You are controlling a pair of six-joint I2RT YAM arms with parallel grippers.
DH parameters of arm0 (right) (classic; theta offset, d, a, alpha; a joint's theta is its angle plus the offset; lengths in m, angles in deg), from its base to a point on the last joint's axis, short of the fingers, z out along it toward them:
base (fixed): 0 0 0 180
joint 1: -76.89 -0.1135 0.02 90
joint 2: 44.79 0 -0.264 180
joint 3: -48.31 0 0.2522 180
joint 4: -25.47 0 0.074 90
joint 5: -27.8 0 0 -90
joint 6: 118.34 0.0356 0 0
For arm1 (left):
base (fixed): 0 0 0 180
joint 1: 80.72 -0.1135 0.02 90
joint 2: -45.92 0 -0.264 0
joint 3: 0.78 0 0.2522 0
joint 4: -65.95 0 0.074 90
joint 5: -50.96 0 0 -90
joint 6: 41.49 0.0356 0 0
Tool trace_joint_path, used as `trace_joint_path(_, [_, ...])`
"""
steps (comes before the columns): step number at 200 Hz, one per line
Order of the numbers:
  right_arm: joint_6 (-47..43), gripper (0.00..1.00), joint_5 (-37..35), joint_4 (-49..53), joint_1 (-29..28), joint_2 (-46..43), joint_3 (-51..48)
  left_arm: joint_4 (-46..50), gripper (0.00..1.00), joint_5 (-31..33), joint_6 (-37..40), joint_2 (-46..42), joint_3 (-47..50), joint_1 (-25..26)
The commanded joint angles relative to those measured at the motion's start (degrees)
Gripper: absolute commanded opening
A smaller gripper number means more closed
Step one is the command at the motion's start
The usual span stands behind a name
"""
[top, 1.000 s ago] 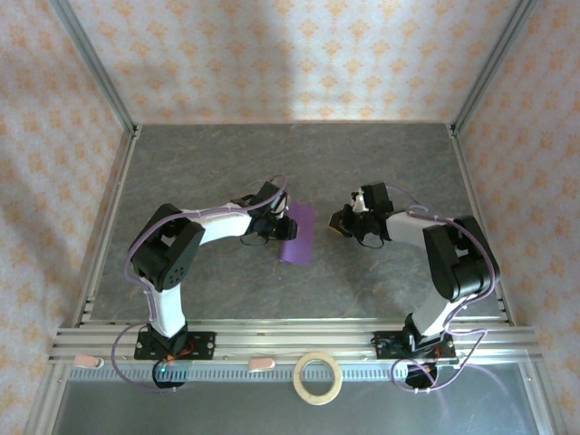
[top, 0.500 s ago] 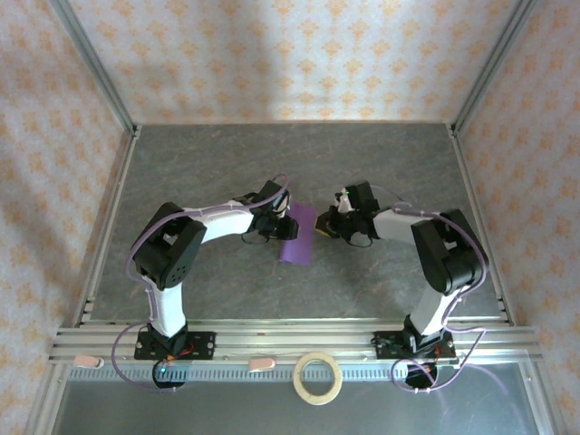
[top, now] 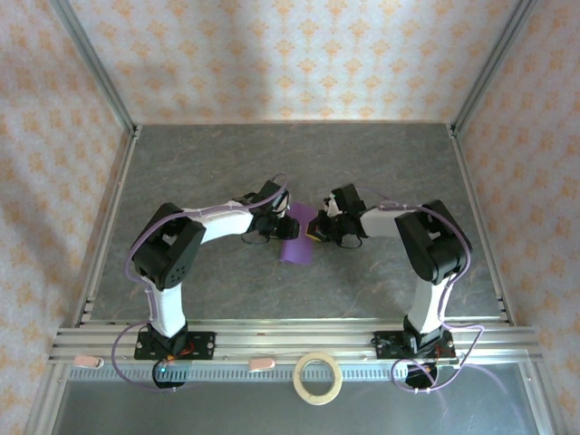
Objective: Fold a paper plane with a square sheet of paper (pick it up from the middle)
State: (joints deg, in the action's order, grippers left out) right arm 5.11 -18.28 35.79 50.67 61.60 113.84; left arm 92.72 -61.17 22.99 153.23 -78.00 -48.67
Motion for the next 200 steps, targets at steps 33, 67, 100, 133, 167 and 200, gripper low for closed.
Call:
trace_joint_path(33, [-12.2, 0.03, -2.4, 13.0, -0.3, 1.3, 2.3, -4.6, 0.63, 4.3, -8.6, -11.1, 6.2, -0.9])
trace_joint_path(67, [-20.3, 0.03, -1.2, 20.1, 0.2, 3.4, 6.0, -9.6, 0.62, 3.7, -14.5, -16.7, 12.0, 0.1])
trace_joint_path(100, [-20.0, 0.04, -0.7, 19.6, 0.8, 4.0, 6.2, -13.0, 0.62, 4.0, -18.0, -16.5, 14.6, 2.7])
trace_joint_path(133, [-17.6, 0.04, 0.1, 16.4, 0.9, 3.1, 4.0, -14.1, 0.62, 4.3, -19.0, -13.7, 13.8, 3.7])
trace_joint_path(167, [-16.4, 0.04, 0.2, 15.1, 0.9, 3.0, 3.0, -11.7, 0.57, 5.4, -16.2, -10.1, 10.4, 3.7])
trace_joint_path(200, [-16.0, 0.04, 0.7, 14.6, 0.9, 2.9, 2.7, -7.9, 0.54, 6.7, -12.6, -7.1, 7.5, 3.7])
